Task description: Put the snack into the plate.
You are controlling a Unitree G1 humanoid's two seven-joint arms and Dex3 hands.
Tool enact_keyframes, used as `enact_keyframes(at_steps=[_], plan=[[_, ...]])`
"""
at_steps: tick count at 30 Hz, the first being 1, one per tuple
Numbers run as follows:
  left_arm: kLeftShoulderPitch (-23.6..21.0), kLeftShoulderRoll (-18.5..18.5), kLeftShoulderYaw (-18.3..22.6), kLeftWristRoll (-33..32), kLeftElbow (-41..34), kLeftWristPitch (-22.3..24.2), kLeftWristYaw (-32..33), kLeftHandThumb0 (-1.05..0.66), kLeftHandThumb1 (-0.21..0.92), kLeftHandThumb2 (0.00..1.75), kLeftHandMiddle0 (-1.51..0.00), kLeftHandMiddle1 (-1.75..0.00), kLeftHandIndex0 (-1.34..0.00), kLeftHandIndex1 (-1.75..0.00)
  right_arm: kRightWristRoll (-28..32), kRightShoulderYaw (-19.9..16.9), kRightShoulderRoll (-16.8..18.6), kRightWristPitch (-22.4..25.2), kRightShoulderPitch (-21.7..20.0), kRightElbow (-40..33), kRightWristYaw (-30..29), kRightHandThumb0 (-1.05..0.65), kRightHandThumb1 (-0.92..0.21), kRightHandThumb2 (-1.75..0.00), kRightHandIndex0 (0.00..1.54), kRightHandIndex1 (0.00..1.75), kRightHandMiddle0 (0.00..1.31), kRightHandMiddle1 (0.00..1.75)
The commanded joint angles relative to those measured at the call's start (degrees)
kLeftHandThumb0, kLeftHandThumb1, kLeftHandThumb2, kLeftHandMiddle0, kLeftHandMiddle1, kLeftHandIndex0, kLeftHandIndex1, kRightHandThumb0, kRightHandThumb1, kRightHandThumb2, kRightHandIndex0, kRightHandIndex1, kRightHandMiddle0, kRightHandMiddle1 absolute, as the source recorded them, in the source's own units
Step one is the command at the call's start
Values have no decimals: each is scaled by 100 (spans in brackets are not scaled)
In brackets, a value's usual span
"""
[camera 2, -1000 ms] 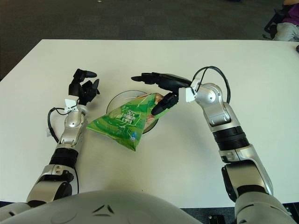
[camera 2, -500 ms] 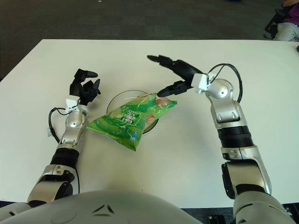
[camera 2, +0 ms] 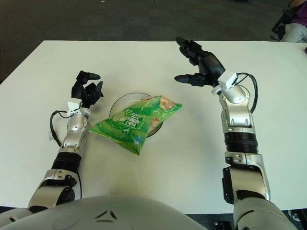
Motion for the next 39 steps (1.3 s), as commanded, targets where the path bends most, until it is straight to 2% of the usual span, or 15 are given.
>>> enact_keyframes(at_steps=[1,7,11,12,14,15,16,17,18,21,24,26,32,39], plan=[[-79,64,21,-10,16,-55,-22,-36,90,27,-97,-175,-51,-143,584,-355,192,567,47,-190,-181,-44,-80,-1,44,2,42,8],[-77,79,29,-22,23,-66,-36,-36,90,27,-97,-175,-52,-143,1000,-635,417,893,56,-114,-390,-35,-85,-2,56,2,57,9],[-75,85,32,-25,32,-83,-46,-36,90,27,-97,-175,-52,-143,891,-749,758,585,122,101,-853,-33,-90,-2,74,6,70,15],[-72,88,35,-27,36,-89,-51,-36,90,27,-97,-175,-52,-143,863,-756,822,498,135,142,-914,-34,-91,-8,82,8,65,58],[-70,92,37,-30,44,-101,-57,-36,90,27,-97,-175,-51,-143,866,-794,1021,285,163,227,-1066,-35,-91,-14,91,10,59,97],[-70,93,38,-30,47,-105,-59,-36,90,26,-97,-175,-51,-143,870,-800,1067,229,168,250,-1104,-36,-92,-16,95,12,57,111],[-71,95,41,-32,53,-110,-63,-36,90,26,-97,-175,-51,-143,918,-848,1246,68,173,326,-1222,-36,-92,-17,96,12,57,117],[-74,97,43,-34,59,-115,-66,-36,90,26,-97,-175,-51,-143,973,-904,1477,-147,197,414,-1361,-23,-92,-15,87,45,54,126],[-75,98,44,-35,63,-119,-69,-36,90,26,-97,-175,-51,-143,1009,-943,1643,-311,212,483,-1461,-15,-92,-16,79,67,51,133],[-84,107,52,-44,72,-122,-81,-36,90,26,-97,-175,-51,-143,968,-985,1984,-749,306,636,-1669,-5,-92,-17,70,95,45,143],[-101,113,55,-50,83,-118,-85,-36,90,26,-97,-175,-51,-143,783,-996,2188,-1168,408,809,-1893,-2,-92,-25,62,116,33,151],[-108,117,55,-52,94,-121,-87,-36,90,26,-97,-175,-51,-143,538,-981,2258,-1433,414,1021,-2151,-1,-92,-28,58,123,28,155],[-122,129,56,-66,121,-137,-99,-36,91,26,-97,-175,-51,-143,204,-859,2458,-1902,474,1545,-2484,-1,-92,-33,53,133,21,158],[-101,140,59,-105,83,-145,-135,-36,91,26,-96,-175,-51,-144,246,-824,2513,-2021,606,1801,-2485,0,-92,-34,52,138,21,157]])
